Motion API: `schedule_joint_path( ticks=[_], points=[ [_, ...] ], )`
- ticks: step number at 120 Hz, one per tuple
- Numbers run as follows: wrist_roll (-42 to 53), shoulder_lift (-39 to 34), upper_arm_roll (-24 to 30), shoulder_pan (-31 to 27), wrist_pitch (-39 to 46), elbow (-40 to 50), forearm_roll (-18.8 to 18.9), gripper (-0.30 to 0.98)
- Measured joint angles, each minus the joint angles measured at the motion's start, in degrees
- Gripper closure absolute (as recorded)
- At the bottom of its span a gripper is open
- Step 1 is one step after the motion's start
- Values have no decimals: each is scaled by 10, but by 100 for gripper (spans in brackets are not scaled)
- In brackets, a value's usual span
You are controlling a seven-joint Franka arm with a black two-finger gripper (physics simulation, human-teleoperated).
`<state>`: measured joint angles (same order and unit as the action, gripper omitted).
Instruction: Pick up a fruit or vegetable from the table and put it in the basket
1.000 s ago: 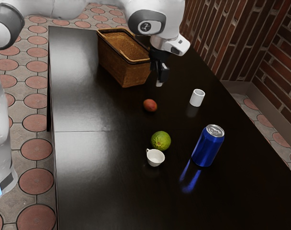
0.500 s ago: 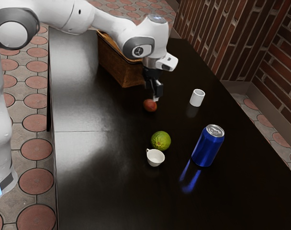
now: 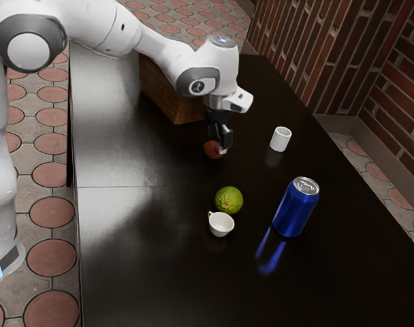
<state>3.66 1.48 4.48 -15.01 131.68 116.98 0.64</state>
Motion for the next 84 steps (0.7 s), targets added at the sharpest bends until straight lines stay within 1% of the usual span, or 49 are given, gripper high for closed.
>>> schedule_joint_path(
  ticks=[29,84],
  points=[
    [3,3,-1,0,14,3,0,6],
    [6,23,-1,-25,20,-2,1,6]
  ],
)
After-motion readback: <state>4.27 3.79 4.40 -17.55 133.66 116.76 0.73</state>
